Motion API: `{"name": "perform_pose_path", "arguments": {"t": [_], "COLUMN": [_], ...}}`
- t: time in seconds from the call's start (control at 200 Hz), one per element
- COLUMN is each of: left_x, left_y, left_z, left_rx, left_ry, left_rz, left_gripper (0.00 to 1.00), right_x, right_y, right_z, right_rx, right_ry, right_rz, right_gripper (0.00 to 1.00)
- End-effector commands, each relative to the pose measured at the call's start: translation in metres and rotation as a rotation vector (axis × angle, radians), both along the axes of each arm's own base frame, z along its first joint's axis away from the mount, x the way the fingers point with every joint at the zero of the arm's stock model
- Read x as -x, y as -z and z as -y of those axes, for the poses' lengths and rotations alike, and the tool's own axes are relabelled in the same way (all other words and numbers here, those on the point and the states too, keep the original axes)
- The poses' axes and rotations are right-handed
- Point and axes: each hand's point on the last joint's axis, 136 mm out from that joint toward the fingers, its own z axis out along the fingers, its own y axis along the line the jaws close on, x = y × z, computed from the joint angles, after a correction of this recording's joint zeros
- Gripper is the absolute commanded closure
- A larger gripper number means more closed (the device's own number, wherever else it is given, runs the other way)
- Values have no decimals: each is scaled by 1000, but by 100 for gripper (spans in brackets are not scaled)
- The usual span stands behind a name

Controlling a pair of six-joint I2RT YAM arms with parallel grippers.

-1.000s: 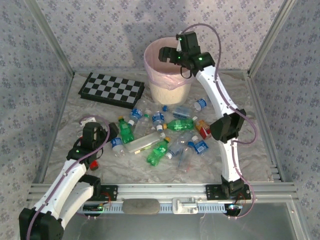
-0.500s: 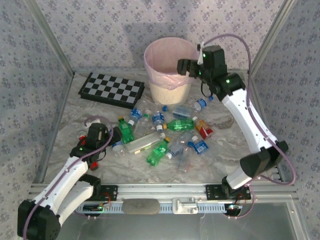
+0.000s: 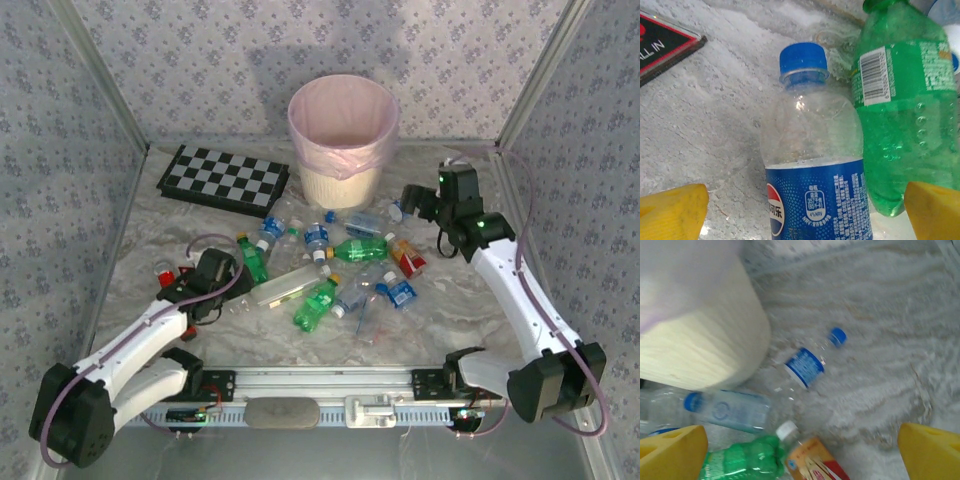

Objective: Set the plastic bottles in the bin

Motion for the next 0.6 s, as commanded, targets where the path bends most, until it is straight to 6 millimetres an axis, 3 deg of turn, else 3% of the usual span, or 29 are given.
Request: {"name": "perform_pose_path", "arguments": {"t": [0.0, 0.28, 0.595], "left_x": [-9, -8, -9], "left_y": [-12, 10, 21], "left_z": [8, 10, 4], "left_rx": [9, -33, -68], "left_ry": [-6, -6, -26], "left_rz": [24, -48, -52], "left_gripper": [0, 1, 22], "right_x": [8, 15, 15], "right_y": [27, 66, 77], "right_z": [12, 46, 54], "right_rx": [-80, -142, -163], "right_ry": [68, 224, 303], "right_rz": [-37, -57, -45], "right_gripper": [1, 1, 1]}}
